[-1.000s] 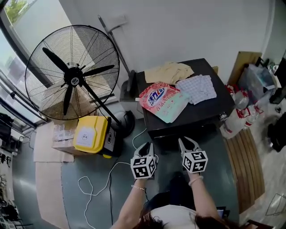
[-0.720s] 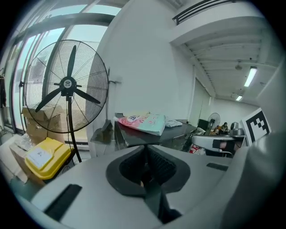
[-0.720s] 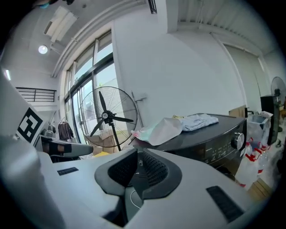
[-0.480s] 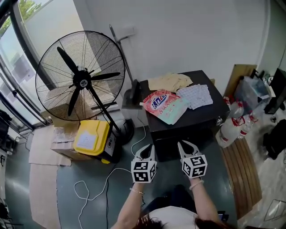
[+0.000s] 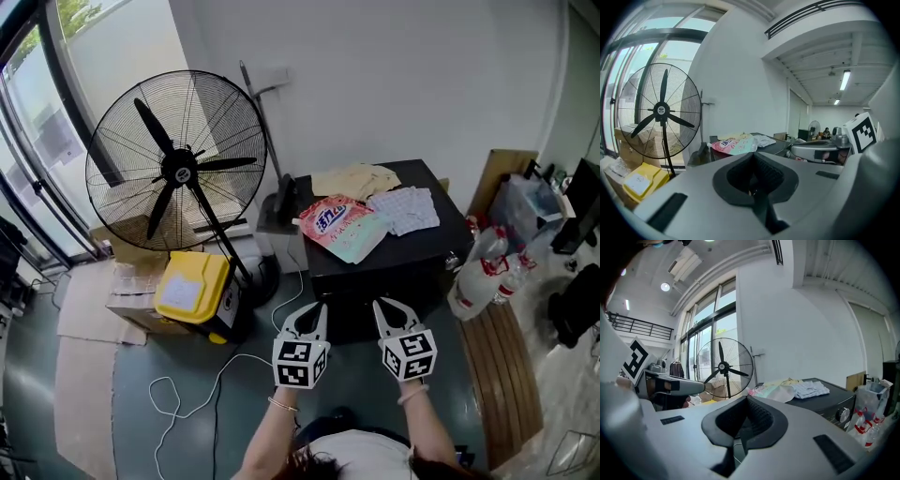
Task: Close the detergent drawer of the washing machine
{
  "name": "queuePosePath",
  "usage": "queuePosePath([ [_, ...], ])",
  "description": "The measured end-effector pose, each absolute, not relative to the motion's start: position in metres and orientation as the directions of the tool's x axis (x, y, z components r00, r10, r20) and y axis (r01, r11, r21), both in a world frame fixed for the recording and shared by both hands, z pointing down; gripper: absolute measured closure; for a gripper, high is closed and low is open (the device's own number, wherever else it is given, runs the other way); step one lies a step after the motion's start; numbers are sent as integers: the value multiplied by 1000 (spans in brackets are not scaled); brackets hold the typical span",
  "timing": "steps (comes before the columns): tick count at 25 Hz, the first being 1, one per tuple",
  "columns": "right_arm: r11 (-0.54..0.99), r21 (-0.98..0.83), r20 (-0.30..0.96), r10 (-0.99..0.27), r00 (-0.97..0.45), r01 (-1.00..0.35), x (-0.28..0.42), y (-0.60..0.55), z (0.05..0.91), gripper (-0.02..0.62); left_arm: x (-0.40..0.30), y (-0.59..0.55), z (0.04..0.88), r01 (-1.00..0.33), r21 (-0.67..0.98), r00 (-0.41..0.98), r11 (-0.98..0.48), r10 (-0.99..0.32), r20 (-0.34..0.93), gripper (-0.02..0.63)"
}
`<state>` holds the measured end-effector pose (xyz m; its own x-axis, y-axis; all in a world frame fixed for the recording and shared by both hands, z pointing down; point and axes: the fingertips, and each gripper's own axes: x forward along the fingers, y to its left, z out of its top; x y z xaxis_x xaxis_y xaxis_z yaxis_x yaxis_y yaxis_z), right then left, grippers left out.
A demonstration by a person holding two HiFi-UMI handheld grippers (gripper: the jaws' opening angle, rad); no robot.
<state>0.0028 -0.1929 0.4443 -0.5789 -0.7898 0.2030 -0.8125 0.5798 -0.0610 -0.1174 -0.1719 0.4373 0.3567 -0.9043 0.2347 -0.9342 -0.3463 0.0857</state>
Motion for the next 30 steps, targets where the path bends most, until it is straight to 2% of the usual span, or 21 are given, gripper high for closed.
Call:
queuePosePath([
  [17, 649, -3, 166, -750, -640, -761, 42, -134, 399, 568, -64, -112, 388, -952, 64, 307, -301, -937, 166, 588],
  [30, 660, -10, 167, -740, -652, -751, 62, -100, 388, 568, -41, -74, 377, -960, 50, 280, -275, -947, 160, 588],
])
